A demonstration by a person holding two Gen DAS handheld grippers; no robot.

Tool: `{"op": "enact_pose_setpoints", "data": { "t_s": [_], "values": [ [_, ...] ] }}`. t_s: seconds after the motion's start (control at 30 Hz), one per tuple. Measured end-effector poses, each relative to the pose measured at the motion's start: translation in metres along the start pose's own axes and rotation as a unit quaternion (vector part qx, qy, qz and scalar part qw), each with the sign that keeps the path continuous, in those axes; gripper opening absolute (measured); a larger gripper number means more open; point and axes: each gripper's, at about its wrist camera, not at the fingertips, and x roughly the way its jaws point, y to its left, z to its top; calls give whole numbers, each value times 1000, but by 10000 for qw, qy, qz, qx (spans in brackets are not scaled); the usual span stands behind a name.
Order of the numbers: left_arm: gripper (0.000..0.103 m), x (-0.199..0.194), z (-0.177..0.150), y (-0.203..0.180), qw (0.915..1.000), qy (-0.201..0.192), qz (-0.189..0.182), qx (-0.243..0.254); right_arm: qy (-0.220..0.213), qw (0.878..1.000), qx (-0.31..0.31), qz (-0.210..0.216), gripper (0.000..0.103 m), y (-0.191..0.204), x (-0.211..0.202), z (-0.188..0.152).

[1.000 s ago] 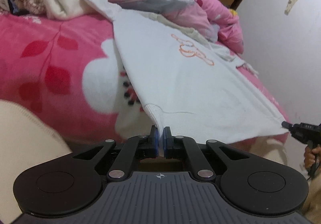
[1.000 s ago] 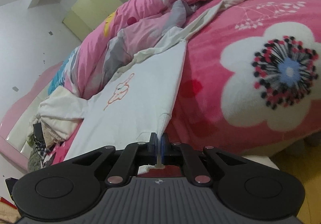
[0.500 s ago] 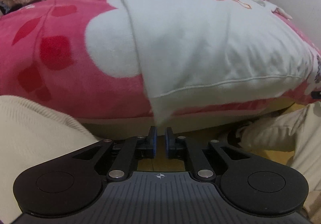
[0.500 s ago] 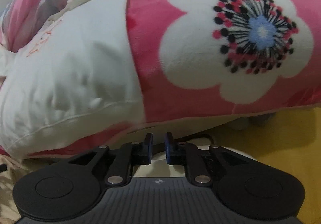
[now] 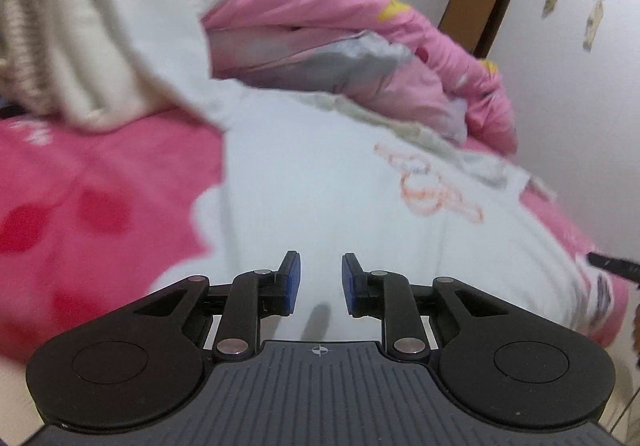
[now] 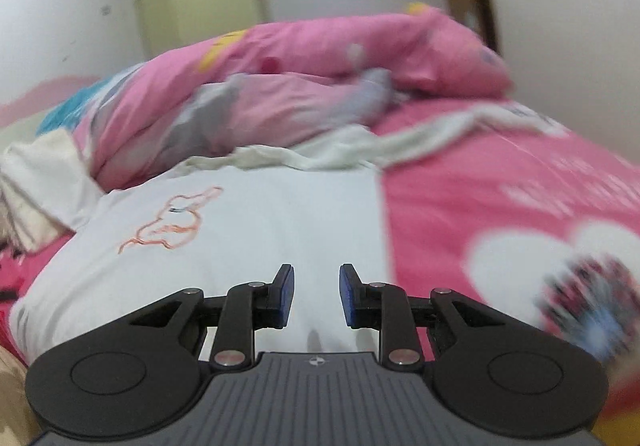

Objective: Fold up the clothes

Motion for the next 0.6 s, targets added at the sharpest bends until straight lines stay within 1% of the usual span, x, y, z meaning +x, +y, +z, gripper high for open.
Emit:
{"op": "enact_pose_setpoints", "data": {
  "t_s": [0.07, 0.1, 0.17, 0.2, 0.23, 0.27, 0.3, 0.33, 0.37, 0.4, 0.43, 0.5, 0.57, 0.6],
  "values": [
    [22, 25, 4, -4, 9999, -79, 63, -44, 41, 9999, -73, 57, 25, 4, 27, 5],
    [22, 33, 2, -2, 9998, -86, 206, -19, 95, 9999, -93, 43, 24, 3, 41, 6],
    [21, 47, 0, 2, 9989, -111, 447, 24, 359, 9986, -250, -305, 23, -11, 65, 4],
    [22, 46, -1, 4, 9989, -159, 438, 24, 445, 9977, -230, -460, 21, -22, 70, 2],
    [22, 46, -1, 6, 9989, -206, 428, 23, 425, 9976, -107, -534, 13, -36, 70, 3],
    [22, 46, -1, 8, 9988, -254, 419, 23, 405, 9973, 15, -607, 0, -51, 70, 3],
    [22, 45, -2, 10, 9987, -301, 410, 22, 384, 9962, 138, -764, 0, -64, 70, 5],
    [22, 45, -2, 12, 9986, -341, 392, 17, 364, 9926, 261, -1129, 0, -75, 67, 9],
    [22, 43, -2, 15, 9987, -363, 362, -4, 331, 9890, 395, -1388, 0, -85, 64, 12],
    [22, 43, 0, 17, 9986, -384, 351, -39, 243, 9887, 590, -1353, 0, -93, 59, 15],
    [22, 42, 1, 19, 9985, -407, 349, -81, 107, 9891, 843, -1205, 0, -98, 52, 17],
    [22, 36, 5, 25, 9980, -459, 367, -250, -61, 9913, 1106, -707, 4, -97, 45, 20],
    [23, 32, 10, 35, 9968, -488, 373, -509, -37, 9909, 1310, -310, 23, -93, 49, 23],
    [25, 30, 13, 40, 9961, -487, 357, -641, 53, 9894, 1443, -136, 42, -90, 53, 22]
  ]
}}
